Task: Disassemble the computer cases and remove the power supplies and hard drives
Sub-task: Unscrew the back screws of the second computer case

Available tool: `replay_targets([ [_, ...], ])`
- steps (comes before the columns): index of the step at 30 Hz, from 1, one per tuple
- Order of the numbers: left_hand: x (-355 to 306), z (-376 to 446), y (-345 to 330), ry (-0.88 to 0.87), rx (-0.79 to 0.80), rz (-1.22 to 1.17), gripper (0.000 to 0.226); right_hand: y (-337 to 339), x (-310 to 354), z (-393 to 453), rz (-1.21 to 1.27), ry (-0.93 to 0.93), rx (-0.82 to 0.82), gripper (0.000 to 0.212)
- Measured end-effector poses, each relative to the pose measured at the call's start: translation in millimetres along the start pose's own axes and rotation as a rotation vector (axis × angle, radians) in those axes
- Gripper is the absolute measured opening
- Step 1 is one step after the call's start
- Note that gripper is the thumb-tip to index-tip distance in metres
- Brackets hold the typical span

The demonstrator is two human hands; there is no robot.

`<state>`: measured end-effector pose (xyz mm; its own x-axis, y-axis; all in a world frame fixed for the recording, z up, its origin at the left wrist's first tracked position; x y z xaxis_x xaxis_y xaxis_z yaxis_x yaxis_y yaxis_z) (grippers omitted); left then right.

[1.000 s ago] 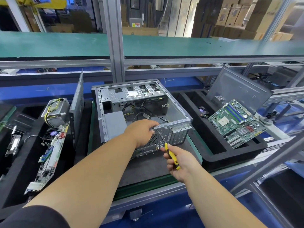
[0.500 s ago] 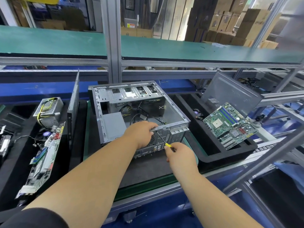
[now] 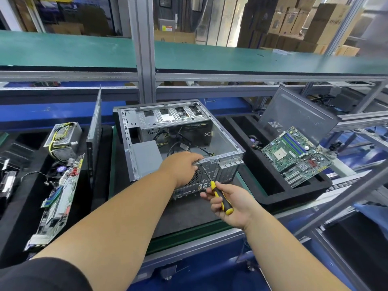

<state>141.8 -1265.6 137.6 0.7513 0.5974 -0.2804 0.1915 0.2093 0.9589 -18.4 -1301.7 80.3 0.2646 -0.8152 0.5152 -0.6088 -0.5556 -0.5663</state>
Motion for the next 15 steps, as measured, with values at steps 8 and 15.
replay_targets([
  [8,0.7,0.2,-0.1,0.012,0.018,-0.002,0.040,2.2,4.1,8.6,-0.227,0.096,-0.050,0.032],
  [15,2.0,1.1,0.1,0.025,0.016,-0.003,0.040,-10.3,44.0,-2.9,-1.381,0.425,-0.494,0.022],
])
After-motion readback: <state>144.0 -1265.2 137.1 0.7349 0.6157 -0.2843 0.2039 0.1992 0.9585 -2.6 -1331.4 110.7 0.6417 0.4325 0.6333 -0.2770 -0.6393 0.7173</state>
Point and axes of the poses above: each hand's wrist, its own z-axis towards the middle knuckle, its own y-axis out of the back of the hand, x = y × z, the point moved 10 cm from there along z, towards the middle knuckle, and after that the axes turned 8 degrees about z, right-handed, at the moved point
